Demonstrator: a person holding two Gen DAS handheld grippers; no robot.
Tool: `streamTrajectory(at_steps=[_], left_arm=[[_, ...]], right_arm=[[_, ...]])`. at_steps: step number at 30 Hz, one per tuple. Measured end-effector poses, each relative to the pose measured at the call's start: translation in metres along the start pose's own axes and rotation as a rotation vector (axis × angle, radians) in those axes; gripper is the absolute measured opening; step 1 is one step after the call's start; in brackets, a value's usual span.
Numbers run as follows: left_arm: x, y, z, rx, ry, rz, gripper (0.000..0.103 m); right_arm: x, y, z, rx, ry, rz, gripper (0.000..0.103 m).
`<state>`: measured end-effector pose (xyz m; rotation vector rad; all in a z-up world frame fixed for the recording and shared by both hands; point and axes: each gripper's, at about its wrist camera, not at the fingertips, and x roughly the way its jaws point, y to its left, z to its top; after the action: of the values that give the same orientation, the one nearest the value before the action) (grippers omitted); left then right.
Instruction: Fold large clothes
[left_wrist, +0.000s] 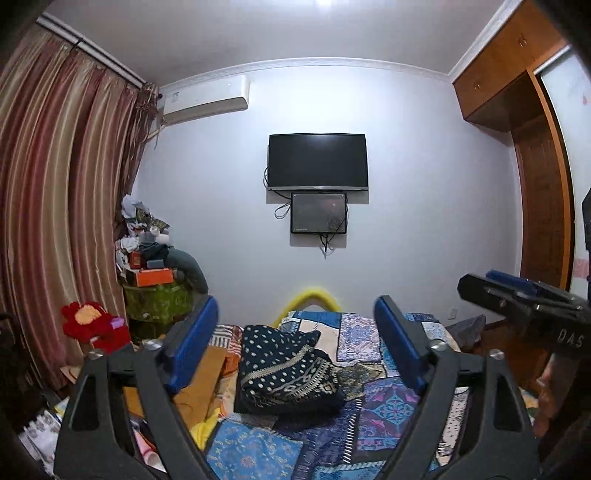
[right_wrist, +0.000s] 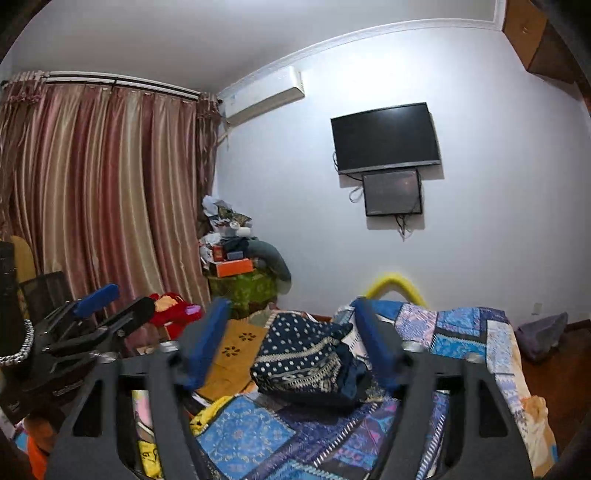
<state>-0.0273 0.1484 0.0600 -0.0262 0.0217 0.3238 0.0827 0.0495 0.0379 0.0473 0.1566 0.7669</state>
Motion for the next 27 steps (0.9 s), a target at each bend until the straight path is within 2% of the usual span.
streamTrajectory(at_steps=[2, 4, 5, 27], left_arm=[[-0.003, 0.0, -0.003, -0.014, 0.002, 0.004, 0.099], [-0.005, -0.001, -0.006, -0.015, 0.008, 0.023, 0.101], [-0.006, -0.001, -0.007, -0.015, 0.009, 0.025, 0.101], [0.003, 0.005, -0.026, -0.035, 0.055, 0.015, 0.102]], right_arm=[[-0.002, 0.0, -0.001, 0.002, -0.007, -0.024, 0.086], [-0.002, -0.001, -0.001, 0.002, -0.007, -0.043, 0.095], [-0.002, -0.001, -0.001, 0.002, -0.002, -0.048, 0.103], [-0.011, 0.002, -0.014, -0.008, 0.042, -0.075, 0.103]])
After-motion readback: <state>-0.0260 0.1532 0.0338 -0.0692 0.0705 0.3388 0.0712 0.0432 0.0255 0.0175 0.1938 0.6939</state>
